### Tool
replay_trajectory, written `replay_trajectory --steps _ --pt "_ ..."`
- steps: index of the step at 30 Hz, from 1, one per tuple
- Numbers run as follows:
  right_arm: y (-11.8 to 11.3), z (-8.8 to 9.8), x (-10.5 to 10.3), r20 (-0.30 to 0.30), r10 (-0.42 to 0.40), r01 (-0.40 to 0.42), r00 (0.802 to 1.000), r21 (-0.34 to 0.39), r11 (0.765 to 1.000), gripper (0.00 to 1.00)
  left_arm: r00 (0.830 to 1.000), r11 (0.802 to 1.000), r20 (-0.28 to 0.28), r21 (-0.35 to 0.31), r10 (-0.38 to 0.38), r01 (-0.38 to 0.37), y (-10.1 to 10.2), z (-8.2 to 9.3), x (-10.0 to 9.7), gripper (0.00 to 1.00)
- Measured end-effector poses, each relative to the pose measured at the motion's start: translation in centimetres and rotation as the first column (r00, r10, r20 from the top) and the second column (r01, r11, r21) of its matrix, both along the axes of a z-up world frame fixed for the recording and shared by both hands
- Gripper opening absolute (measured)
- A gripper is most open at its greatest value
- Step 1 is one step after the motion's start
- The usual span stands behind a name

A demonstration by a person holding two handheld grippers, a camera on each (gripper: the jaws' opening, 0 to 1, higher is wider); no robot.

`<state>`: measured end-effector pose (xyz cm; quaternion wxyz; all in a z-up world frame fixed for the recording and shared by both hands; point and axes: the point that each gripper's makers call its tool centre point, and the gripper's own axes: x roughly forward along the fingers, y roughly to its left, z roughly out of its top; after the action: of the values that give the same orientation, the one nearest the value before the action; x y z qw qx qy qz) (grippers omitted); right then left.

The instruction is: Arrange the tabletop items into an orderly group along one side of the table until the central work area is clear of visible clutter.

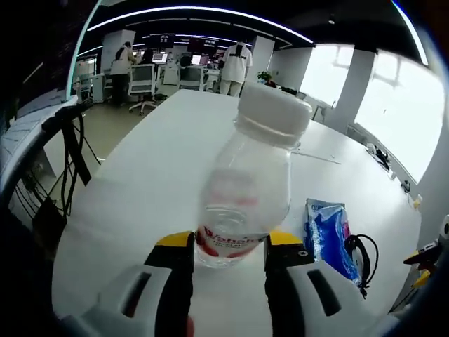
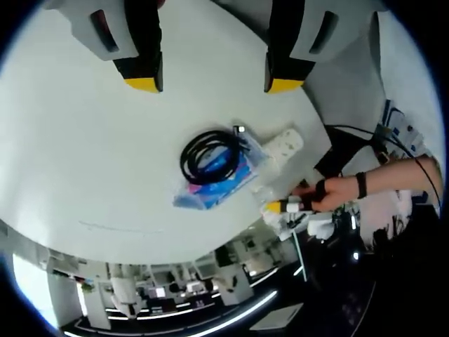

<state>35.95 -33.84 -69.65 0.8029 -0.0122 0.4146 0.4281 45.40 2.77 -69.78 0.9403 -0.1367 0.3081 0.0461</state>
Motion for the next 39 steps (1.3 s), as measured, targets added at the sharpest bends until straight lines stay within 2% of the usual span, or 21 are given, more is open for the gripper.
replay_trajectory --steps 19,26,30,39 --pt "-0.7 0.0 0.3 -0.005 -0.022 0.022 1.0 -0.009 1.0 0.59 1.0 1.0 0.002 0.0 -0.02 0.02 1.2 -0.2 3.4 0.38" --pt "-1.1 0.0 0.3 -0.005 -0.034 0.034 0.999 -0.012 0.999 0.59 1.0 1.0 0.001 -0.003 -0.024 0.024 1.3 -0.2 3.7 0.38" --pt "-1.1 0.0 0.3 -0.005 -0.035 0.035 0.999 -0.011 0.999 0.59 1.0 0.998 -0.004 -0.061 -0.008 0.007 1.3 -0.3 3.6 0.39" --pt "-1.0 0.2 0.6 0.004 -0.032 0.032 0.999 -0.003 0.999 0.6 1.0 0.998 -0.003 -0.069 -0.006 0.006 1.3 0.4 2.8 0.39"
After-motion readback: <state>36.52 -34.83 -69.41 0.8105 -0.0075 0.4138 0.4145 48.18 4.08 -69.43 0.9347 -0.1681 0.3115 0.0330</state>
